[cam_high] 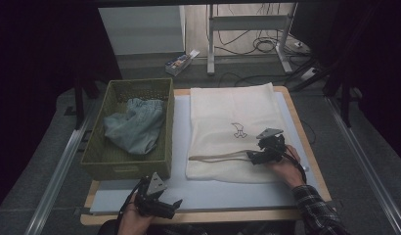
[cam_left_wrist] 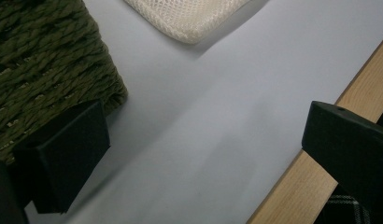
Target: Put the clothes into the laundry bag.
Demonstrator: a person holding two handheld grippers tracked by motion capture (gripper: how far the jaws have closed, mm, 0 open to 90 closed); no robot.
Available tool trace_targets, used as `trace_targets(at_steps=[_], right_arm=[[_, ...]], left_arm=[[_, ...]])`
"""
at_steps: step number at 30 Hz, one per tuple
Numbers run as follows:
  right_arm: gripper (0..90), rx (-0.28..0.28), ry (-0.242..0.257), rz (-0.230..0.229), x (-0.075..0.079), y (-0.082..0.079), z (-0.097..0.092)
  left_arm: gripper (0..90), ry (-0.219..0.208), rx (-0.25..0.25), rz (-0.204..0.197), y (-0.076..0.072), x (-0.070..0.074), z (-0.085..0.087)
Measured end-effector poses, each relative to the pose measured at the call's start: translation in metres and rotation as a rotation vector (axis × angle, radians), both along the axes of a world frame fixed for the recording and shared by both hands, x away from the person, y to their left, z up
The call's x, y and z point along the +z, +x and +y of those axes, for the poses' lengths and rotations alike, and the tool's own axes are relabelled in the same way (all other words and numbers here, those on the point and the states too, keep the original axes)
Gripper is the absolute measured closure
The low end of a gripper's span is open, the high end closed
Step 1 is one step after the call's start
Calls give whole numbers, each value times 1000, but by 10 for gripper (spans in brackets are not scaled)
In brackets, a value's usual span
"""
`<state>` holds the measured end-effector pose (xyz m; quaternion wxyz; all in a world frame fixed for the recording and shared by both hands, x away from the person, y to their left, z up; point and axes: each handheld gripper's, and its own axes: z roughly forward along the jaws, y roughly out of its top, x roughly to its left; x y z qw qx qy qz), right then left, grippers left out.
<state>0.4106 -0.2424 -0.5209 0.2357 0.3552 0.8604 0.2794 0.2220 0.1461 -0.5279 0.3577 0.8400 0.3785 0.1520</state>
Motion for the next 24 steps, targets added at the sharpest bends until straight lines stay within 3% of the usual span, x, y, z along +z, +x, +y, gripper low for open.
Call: trace_targets(at_steps=[10, 15, 16, 19, 21, 24], right_arm=[[127, -29, -30, -24, 4, 5, 8], [161, -19, -72, -50, 5, 5, 15], [227, -16, -72, -71, 6, 4, 17], [282, -2, -82, -105, 8, 2, 19], [407, 37, -85, -147, 11, -2, 23], [496, 73, -88, -176, 13, -7, 26]], left_arm=[[8, 4, -1, 3, 0, 0, 0], [8, 3, -1, 2, 0, 0, 0], [8, 3, -1, 1, 0, 0, 0], [8, 4, -1, 1, 0, 0, 0], [8, 5, -2, 1, 0, 0, 0], [8, 6, -2, 1, 0, 0, 0]])
